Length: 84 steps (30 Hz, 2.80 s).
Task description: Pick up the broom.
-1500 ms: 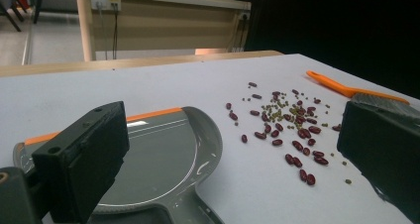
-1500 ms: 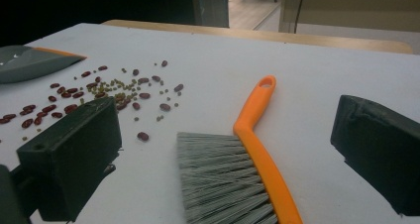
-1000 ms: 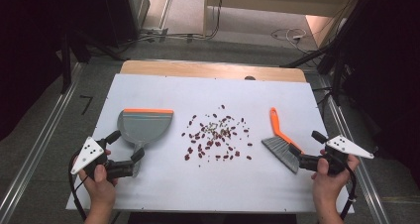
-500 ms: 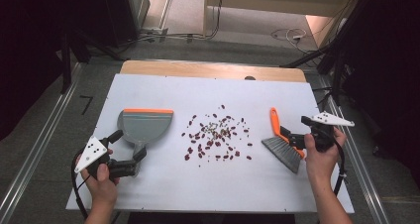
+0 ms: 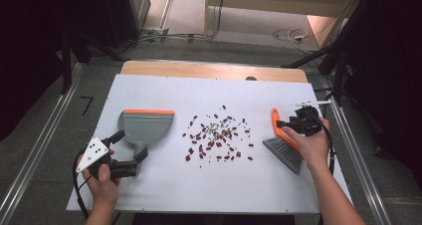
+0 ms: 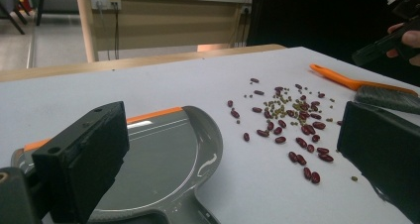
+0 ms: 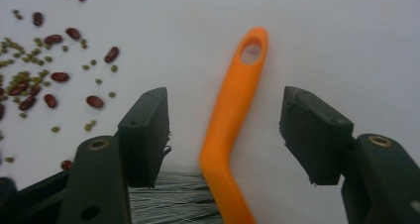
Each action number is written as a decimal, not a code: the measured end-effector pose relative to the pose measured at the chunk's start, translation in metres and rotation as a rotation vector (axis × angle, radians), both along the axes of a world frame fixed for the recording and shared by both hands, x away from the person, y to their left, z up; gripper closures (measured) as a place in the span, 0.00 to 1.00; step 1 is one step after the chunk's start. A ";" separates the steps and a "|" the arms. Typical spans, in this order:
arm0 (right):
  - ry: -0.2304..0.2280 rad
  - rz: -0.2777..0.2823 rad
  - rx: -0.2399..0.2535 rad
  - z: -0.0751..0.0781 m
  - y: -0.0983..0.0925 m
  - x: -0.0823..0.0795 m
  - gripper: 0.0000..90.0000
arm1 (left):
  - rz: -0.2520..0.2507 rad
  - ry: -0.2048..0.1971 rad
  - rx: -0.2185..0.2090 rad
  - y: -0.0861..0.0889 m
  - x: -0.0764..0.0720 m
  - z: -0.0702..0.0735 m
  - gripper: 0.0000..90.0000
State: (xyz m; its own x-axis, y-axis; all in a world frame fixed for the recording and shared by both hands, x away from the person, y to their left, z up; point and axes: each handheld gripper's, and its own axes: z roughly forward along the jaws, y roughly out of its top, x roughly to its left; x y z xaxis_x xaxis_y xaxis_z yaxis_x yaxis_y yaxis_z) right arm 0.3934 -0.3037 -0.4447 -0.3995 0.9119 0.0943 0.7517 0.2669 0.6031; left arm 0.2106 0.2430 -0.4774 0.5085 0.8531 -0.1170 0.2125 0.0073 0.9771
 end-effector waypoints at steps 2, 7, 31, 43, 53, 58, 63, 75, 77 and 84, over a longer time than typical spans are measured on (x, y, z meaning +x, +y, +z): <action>0.050 -0.004 -0.021 -0.004 0.002 0.005 0.43 | 0.002 -0.002 0.001 0.001 0.000 0.000 0.01; 0.128 0.019 -0.061 -0.015 0.010 0.011 0.45 | 0.003 -0.010 0.011 0.003 -0.001 0.001 0.01; 0.198 -0.128 -0.147 -0.029 0.024 0.014 0.77 | 0.056 -0.026 -0.002 0.019 0.002 0.002 0.01; 0.066 -0.140 -0.127 -0.033 0.024 -0.002 0.77 | 0.028 -0.033 -0.023 0.005 0.000 0.007 0.01; -0.193 -0.131 0.059 -0.014 0.001 -0.040 0.78 | 0.033 -0.073 0.034 -0.023 -0.004 0.022 0.01; -0.349 -0.137 0.118 -0.015 -0.009 -0.060 0.77 | 0.031 -0.097 0.016 -0.034 -0.007 0.034 0.01; -0.440 -0.172 0.174 -0.018 -0.018 -0.074 0.78 | 0.005 -0.119 0.014 -0.054 0.000 0.045 0.01; -0.508 -0.171 0.307 -0.004 -0.027 -0.087 0.78 | -0.082 -0.084 0.050 -0.079 0.011 0.040 0.01; -0.523 -0.184 0.332 0.000 -0.028 -0.090 0.78 | -0.088 -0.081 0.044 -0.080 0.011 0.040 0.01; -0.580 -0.135 0.369 0.022 -0.015 -0.101 0.78 | -0.129 -0.049 0.018 -0.086 0.009 0.041 0.01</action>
State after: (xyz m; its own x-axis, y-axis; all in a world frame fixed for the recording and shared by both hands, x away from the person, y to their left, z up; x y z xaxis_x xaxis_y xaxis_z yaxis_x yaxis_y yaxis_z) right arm 0.2924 -0.3182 -0.4229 -0.3642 0.9066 0.2132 0.2936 -0.1055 0.9501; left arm 0.2192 0.1566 -0.4363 0.6190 0.7818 -0.0747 0.1624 -0.0343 0.9861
